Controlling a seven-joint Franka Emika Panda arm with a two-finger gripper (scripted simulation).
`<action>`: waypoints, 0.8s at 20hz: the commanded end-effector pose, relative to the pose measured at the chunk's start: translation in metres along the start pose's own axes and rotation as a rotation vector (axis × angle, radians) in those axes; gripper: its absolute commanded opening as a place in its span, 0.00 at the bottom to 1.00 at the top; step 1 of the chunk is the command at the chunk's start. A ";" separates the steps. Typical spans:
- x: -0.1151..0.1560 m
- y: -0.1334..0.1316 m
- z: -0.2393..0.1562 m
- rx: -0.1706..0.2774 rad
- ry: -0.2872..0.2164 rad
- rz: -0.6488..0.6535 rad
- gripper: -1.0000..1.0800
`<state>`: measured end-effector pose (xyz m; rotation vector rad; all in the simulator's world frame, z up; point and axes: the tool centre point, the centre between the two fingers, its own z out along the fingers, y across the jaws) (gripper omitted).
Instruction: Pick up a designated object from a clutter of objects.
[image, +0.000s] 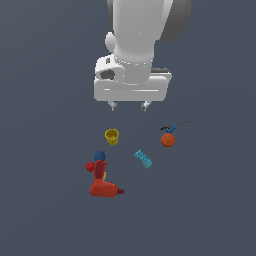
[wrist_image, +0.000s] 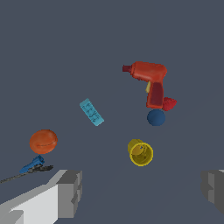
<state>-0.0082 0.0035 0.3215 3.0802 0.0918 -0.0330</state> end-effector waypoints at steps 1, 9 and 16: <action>0.000 -0.003 0.003 0.000 0.000 0.010 0.96; 0.002 -0.025 0.020 0.002 0.004 0.084 0.96; 0.001 -0.056 0.046 0.007 0.008 0.190 0.96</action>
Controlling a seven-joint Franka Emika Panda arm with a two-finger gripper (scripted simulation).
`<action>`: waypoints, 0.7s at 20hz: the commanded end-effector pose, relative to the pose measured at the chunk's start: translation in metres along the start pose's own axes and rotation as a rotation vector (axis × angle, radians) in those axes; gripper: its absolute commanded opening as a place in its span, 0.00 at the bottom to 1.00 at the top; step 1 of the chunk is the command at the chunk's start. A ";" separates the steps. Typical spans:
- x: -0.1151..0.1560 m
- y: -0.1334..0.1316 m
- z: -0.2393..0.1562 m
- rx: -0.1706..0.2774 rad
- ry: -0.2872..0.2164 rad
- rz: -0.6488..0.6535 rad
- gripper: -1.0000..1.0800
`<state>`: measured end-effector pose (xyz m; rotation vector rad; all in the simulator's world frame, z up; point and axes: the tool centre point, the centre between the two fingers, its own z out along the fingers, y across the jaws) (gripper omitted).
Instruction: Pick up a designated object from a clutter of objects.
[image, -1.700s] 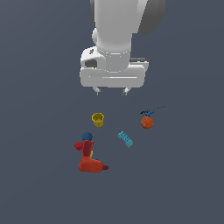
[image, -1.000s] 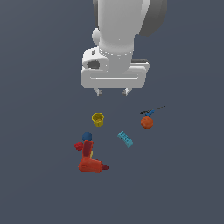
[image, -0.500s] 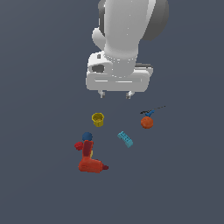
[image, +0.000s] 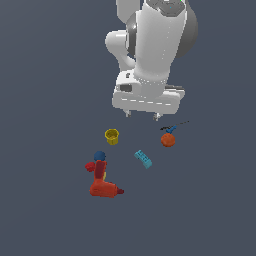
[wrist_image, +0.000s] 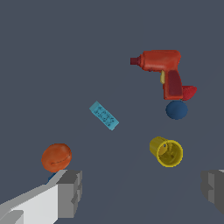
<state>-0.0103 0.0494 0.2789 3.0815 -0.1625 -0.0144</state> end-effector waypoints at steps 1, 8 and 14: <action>-0.003 -0.012 0.010 0.002 0.001 0.042 0.96; -0.014 -0.044 0.037 0.008 0.005 0.161 0.96; -0.026 -0.070 0.061 0.014 0.006 0.262 0.96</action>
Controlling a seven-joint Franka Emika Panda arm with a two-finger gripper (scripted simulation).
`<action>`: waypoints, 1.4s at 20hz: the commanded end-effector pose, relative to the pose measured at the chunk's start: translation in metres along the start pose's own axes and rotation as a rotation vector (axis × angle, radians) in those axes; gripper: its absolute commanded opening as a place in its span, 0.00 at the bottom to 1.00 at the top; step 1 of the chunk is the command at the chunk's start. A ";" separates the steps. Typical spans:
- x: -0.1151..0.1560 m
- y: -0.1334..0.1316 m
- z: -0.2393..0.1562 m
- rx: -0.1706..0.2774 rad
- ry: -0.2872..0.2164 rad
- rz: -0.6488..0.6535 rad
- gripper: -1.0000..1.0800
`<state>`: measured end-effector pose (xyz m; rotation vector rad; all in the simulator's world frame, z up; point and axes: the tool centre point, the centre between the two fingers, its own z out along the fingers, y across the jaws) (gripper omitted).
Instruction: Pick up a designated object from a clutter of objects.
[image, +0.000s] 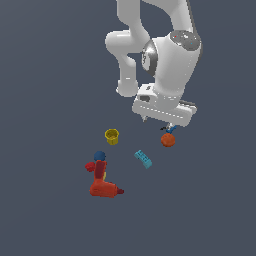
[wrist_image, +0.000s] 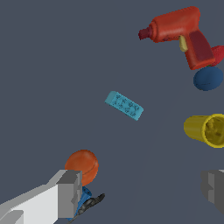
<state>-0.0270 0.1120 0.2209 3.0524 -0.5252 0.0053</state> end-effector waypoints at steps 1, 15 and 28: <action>-0.008 -0.009 0.010 0.003 0.001 0.044 0.96; -0.059 -0.052 0.061 0.018 -0.003 0.284 0.96; -0.114 -0.081 0.105 0.030 -0.012 0.508 0.96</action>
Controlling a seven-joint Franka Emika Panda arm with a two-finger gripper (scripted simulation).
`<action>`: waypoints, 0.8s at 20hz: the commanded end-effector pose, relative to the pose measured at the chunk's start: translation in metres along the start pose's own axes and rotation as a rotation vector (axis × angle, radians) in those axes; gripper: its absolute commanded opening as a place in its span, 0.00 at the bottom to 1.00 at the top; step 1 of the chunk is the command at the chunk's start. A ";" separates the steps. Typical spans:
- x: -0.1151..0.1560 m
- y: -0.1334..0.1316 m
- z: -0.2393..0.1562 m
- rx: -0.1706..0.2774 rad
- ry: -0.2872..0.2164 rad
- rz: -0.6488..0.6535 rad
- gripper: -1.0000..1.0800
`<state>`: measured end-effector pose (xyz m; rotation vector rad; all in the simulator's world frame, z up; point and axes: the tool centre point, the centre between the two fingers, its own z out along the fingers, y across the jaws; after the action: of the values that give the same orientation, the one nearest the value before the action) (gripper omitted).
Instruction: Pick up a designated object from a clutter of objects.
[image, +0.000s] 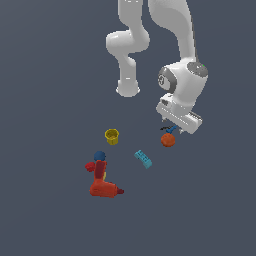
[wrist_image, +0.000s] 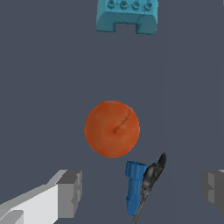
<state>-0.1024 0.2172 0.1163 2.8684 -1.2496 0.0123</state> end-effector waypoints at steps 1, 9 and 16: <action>-0.012 0.001 0.008 0.002 -0.002 0.045 0.96; -0.042 0.007 0.029 0.006 -0.009 0.158 0.96; -0.056 0.011 0.038 0.007 -0.013 0.211 0.96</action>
<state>-0.1464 0.2490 0.0791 2.7386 -1.5367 0.0010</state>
